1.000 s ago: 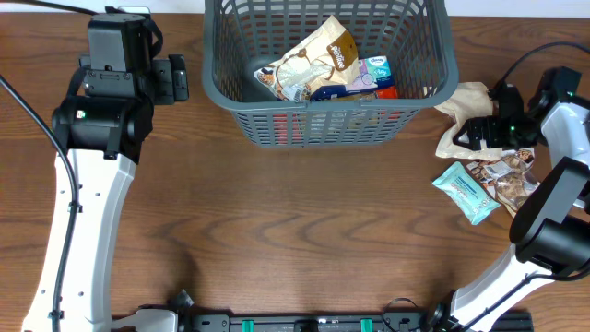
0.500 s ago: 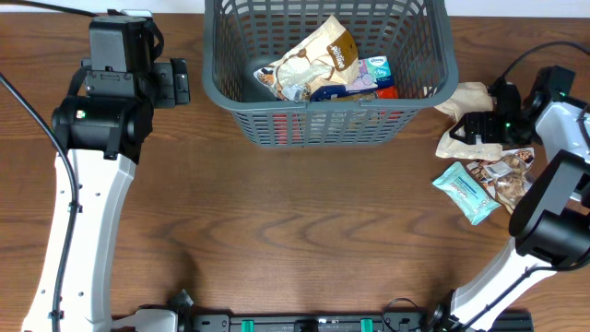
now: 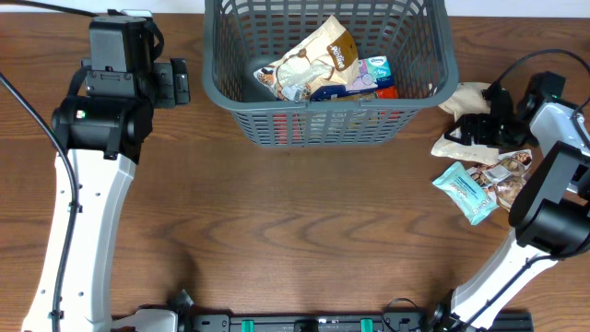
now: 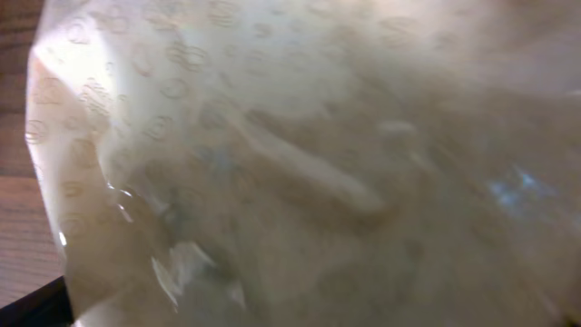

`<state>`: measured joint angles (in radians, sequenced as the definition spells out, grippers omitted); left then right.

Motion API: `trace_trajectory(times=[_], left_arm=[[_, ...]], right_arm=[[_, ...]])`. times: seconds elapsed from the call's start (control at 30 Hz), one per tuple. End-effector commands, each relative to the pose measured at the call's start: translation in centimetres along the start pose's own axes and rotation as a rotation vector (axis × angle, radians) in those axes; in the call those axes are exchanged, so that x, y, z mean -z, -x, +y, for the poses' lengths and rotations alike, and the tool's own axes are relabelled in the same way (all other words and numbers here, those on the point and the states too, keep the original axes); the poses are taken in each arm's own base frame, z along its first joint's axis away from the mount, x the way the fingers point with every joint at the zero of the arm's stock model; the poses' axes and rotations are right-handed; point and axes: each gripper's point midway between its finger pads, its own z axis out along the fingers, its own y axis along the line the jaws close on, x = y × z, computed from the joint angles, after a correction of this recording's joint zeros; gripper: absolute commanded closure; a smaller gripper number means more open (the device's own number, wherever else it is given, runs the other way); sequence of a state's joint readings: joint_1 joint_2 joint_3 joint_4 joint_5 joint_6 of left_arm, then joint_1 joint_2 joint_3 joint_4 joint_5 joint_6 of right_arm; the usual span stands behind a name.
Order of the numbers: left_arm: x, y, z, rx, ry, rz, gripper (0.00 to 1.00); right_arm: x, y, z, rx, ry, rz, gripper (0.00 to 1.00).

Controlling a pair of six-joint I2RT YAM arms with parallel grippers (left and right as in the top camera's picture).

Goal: Pack container
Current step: 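Move the right gripper to the beige pouch and grasp it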

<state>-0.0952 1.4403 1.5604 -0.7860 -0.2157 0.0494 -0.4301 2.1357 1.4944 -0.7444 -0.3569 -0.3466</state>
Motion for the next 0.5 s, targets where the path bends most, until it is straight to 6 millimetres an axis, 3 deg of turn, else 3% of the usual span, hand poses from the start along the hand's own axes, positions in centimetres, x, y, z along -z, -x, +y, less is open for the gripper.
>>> trace_trajectory(times=[0.0,0.17,0.2,0.23,0.3,0.47], left_arm=[[0.05,0.2,0.03,0.01,-0.002,-0.002,0.01],[0.05,0.21,0.03,0.01,-0.002,-0.002,0.01],[0.05,0.21,0.03,0.01,-0.002,-0.002,0.01],[0.05,0.2,0.02,0.01,-0.002,-0.002,0.01],[0.05,0.21,0.02,0.01,-0.002,-0.002,0.01],[0.05,0.23,0.03,0.011,-0.002,-0.003,0.01]], right_arm=[[-2.54,-1.45,0.85,-0.042,0.064,0.059,0.25],[-2.68,-1.56,0.9,-0.052,0.07,0.062,0.52],[-2.67,-1.6,0.92,-0.057,0.07,0.064,0.62],[-2.67,-1.68,0.95,-0.062,0.071,0.068,0.79],[-2.64,-1.83,1.01,-0.079,0.073,0.075,0.96],[-2.12,-2.2,1.48,-0.098,0.085,0.091,0.99]])
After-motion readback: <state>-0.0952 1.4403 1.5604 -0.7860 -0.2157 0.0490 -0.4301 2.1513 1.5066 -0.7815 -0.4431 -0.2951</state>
